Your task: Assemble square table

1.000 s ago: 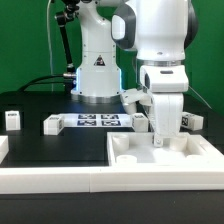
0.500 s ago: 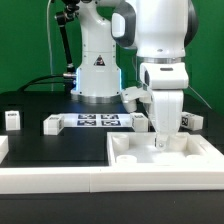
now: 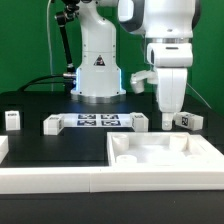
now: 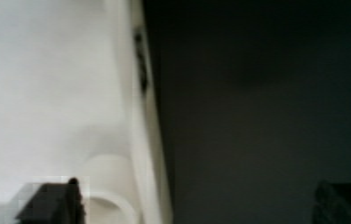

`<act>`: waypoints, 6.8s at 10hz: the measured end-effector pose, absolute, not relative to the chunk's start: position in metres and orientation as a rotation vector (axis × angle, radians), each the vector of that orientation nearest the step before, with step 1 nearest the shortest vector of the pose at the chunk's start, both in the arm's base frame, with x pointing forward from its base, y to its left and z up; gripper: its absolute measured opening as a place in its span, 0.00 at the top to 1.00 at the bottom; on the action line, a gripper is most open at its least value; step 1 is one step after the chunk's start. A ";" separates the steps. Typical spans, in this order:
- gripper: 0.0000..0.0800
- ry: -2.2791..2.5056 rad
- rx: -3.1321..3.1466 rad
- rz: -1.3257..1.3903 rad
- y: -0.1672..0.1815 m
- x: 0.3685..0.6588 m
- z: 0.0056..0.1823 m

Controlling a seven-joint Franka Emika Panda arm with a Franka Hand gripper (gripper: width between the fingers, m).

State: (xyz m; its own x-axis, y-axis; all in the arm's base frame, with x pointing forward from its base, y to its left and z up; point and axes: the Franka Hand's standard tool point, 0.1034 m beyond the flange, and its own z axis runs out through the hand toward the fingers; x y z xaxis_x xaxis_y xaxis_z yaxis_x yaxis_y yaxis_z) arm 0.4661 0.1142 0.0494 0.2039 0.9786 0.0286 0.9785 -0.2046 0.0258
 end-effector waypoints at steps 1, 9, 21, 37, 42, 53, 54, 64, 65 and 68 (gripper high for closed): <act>0.19 1.903 2.497 0.076 0.128 0.459 0.052; 0.19 1.461 2.801 0.079 0.140 0.442 0.046; 0.19 1.049 3.013 0.073 0.203 0.417 0.046; 0.19 0.863 2.894 -0.635 0.201 0.395 0.037; 0.19 0.799 2.675 -1.111 0.204 0.379 0.029; 0.19 0.763 2.461 -1.472 0.204 0.370 0.006; 0.19 0.764 2.459 -1.474 0.204 0.369 0.005; 0.64 0.782 2.466 -1.534 0.183 0.384 0.041; 0.64 0.792 2.466 -1.560 0.173 0.389 0.056; 0.64 0.846 2.516 -1.563 0.147 0.402 0.092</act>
Offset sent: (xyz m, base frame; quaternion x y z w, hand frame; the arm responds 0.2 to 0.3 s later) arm 0.0000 0.0000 0.0000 0.0000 0.0000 0.0000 1.0000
